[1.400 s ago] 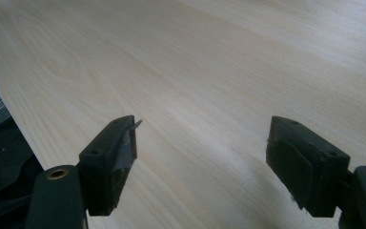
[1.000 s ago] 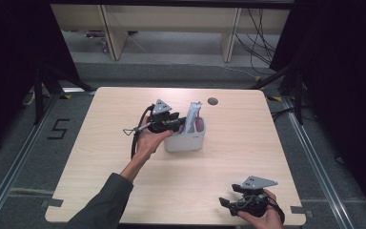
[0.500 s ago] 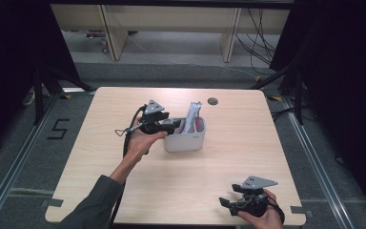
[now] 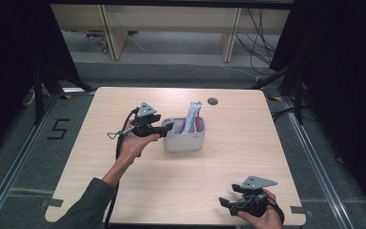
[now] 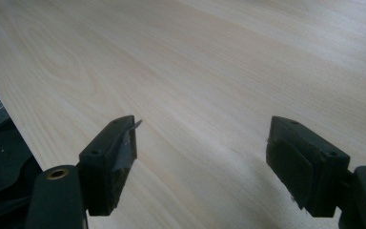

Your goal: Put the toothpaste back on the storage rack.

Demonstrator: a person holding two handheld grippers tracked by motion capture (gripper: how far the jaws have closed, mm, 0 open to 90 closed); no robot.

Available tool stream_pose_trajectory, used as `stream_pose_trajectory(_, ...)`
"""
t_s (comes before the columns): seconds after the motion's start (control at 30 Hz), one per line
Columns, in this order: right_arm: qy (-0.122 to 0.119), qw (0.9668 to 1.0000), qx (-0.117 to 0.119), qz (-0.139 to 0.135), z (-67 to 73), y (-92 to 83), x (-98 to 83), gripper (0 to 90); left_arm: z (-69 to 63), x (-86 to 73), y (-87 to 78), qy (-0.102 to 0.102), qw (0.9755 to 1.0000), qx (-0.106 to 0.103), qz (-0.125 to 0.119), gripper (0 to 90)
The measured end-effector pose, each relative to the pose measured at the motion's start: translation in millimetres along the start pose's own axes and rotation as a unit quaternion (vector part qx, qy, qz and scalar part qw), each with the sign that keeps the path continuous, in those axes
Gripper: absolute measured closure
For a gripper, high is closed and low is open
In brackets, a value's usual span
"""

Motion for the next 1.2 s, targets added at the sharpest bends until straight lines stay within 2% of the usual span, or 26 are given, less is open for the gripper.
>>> stream_pose_trajectory(0.1,0.012,0.9999,-0.003,0.003,2.0,-0.7,-0.4,26.8,0.5,-1.6,-7.3,-0.003,1.0000,-0.003,-0.001,36.0)
stream_pose_trajectory(0.23,-0.001,1.0000,-0.001,-0.001,-0.1,0.0,0.1,26.8,2.3,-5.0,-13.4,-0.006,1.0000,-0.004,-0.001,34.4)
stream_pose_trajectory(0.47,0.001,1.0000,-0.001,-0.001,-0.1,0.0,0.1,26.8,7.2,-6.5,-21.0,-0.010,0.9999,-0.001,-0.005,32.4)
stream_pose_trajectory(0.6,-0.001,1.0000,-0.003,0.001,0.0,-0.3,0.1,26.8,9.6,-9.8,-24.3,-0.018,0.9998,-0.003,-0.001,30.4)
stream_pose_trajectory(0.67,-0.001,1.0000,-0.003,0.002,0.1,-0.1,0.0,26.8,10.6,-14.4,-26.5,-0.018,0.9997,-0.011,0.011,28.5)
stream_pose_trajectory(0.83,-0.002,1.0000,-0.004,0.003,-0.2,-0.2,-0.1,26.8,13.9,-20.1,-30.8,-0.025,0.9996,-0.011,0.012,25.8)
stream_pose_trajectory(1.07,-0.002,1.0000,-0.003,0.003,-0.3,0.2,-0.1,26.7,16.6,-24.6,-35.9,-0.035,0.9993,-0.014,0.006,25.0)
stream_pose_trajectory(1.2,-0.001,1.0000,-0.004,0.003,-0.3,0.2,-0.2,26.8,17.9,-28.8,-38.2,-0.036,0.9992,-0.013,0.011,24.7)
Point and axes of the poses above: each handheld gripper's, and its own axes: y roughly forward along the jaws, x roughly out of its top, z roughly to its left, the point moved 5 cm from there along y, roughly forward along the jaws, and after that the axes turned 15 degrees about -z, right-handed, at the moved point
